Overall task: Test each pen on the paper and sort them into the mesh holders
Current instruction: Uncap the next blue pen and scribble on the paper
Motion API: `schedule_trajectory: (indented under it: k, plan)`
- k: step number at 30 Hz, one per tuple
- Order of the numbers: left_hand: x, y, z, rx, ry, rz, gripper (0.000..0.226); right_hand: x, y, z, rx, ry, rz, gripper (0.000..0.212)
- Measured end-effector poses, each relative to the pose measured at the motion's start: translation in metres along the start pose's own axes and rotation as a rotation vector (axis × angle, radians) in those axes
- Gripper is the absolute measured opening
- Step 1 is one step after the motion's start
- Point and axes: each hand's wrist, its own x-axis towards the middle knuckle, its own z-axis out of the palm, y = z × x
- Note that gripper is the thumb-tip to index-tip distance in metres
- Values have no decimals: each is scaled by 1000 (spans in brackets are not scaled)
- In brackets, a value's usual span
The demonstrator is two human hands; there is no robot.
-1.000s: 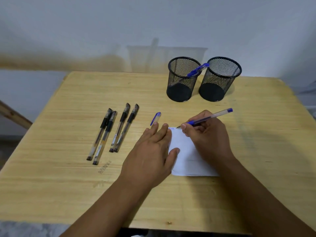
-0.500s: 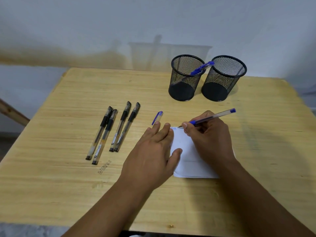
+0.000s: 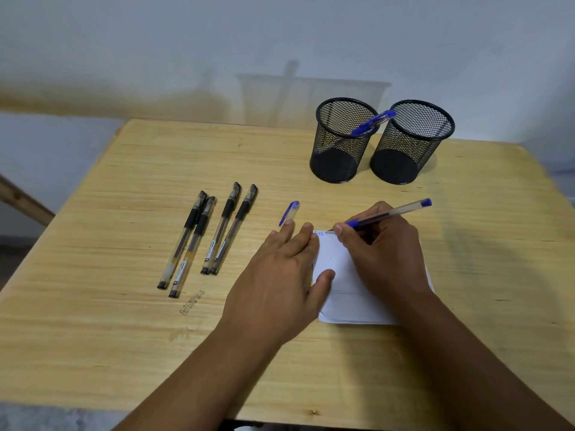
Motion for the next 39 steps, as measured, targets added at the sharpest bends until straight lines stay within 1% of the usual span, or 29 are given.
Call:
schedule_trajectory:
  k: [11, 18, 35, 39]
  plan:
    - [-1, -1, 1, -13, 2, 1, 65, -1, 2, 0, 2, 2, -35, 14]
    - [0, -1, 1, -9, -3, -3, 64, 0, 2, 1, 23, 18, -11, 15]
    - [0, -2, 1, -7, -9, -3, 62, -3, 0, 2, -17, 12, -8, 16]
    - [1, -1, 2, -6, -5, -1, 61, -2, 0, 1, 12, 24, 17, 17]
